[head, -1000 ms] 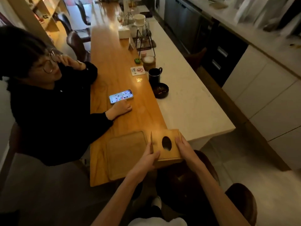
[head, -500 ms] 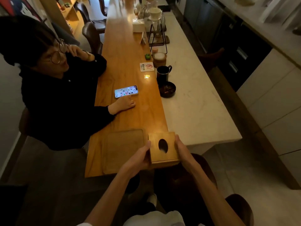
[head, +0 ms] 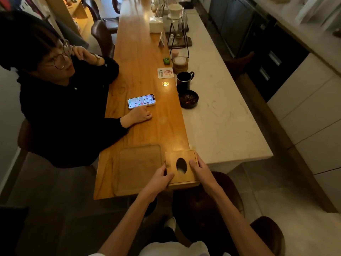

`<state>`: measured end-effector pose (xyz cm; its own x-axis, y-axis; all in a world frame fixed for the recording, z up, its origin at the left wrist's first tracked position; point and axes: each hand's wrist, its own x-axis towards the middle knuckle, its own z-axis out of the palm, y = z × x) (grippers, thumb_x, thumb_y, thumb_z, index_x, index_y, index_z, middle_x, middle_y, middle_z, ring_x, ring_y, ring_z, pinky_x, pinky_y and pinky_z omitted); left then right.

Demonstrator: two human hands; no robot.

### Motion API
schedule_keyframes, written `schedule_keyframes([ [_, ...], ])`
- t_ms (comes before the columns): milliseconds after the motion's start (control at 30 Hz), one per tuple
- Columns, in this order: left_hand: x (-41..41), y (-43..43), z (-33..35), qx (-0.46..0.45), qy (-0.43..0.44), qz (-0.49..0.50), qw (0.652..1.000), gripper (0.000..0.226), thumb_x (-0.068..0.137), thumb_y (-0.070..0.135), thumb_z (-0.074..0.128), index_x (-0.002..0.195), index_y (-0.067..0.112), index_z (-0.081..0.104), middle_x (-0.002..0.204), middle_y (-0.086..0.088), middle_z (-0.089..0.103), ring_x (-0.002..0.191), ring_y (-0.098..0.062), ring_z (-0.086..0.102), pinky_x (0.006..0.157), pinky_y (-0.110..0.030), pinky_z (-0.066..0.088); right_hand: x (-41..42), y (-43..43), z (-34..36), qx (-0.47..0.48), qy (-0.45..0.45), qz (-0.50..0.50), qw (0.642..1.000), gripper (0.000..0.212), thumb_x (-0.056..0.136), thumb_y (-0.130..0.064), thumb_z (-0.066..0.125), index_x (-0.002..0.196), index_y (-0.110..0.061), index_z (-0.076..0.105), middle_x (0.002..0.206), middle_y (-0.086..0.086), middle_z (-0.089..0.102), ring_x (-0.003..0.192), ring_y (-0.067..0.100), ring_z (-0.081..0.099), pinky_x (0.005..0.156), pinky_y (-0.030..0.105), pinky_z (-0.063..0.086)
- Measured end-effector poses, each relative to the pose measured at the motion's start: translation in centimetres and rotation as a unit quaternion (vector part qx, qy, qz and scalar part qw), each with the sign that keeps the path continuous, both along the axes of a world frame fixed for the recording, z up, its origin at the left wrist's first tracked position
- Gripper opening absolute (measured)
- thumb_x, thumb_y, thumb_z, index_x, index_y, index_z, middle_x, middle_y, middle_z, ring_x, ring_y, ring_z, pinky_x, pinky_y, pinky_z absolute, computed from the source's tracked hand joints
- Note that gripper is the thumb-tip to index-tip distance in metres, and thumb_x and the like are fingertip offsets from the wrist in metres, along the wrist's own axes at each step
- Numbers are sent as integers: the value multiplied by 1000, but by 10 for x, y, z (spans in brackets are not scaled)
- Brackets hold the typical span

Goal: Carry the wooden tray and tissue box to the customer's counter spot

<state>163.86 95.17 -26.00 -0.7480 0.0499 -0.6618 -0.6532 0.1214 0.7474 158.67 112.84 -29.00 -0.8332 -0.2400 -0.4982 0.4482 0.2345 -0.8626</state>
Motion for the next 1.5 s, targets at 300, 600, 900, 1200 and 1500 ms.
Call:
schedule_keyframes([
  [300, -4, -4, -2, -18, 3, -14, 1000, 51, 99, 17, 54, 147, 20, 36, 115, 9, 58, 103, -9, 61, 78, -26, 55, -1, -2, -4, 2, -10, -8, 1000, 56, 100, -42, 45, 151, -28, 29, 136, 0, 53, 118, 20, 55, 98, 42, 50],
  [600, -8, -10, -10, -28, 10, -17, 999, 51, 98, 18, 56, 146, 20, 38, 126, 2, 58, 110, -13, 61, 85, -31, 56, -3, -4, -9, 1, -5, -7, 1000, 59, 99, -46, 47, 153, -29, 27, 138, 1, 52, 120, 21, 55, 102, 48, 48],
  [900, 2, -8, -17, -38, 108, -8, 993, 78, 96, 24, 61, 155, 30, 11, 151, 0, 38, 129, -16, 46, 94, -33, 52, -1, 16, -6, -31, 17, 87, 996, 75, 87, -64, 53, 151, -39, 23, 142, -12, 46, 123, 12, 53, 91, 26, 53],
  [1200, 42, -12, -59, -291, 281, -199, 893, 107, 84, 32, 73, 150, 53, -8, 165, 3, 2, 148, -22, 16, 119, -50, 25, 44, 53, -36, 142, 67, 195, 968, 90, 81, -31, 77, 153, -38, 23, 149, -10, 45, 139, 10, 39, 116, 40, 33],
  [1500, 46, -11, -76, -348, 363, -163, 849, 96, 87, 11, 71, 156, 36, 9, 160, -9, 24, 141, -22, 39, 107, -45, 46, 67, 28, -63, 165, 259, 58, 950, 58, 93, -7, 61, 147, -18, 41, 115, -16, 66, 106, -13, 60, 96, 15, 49],
])
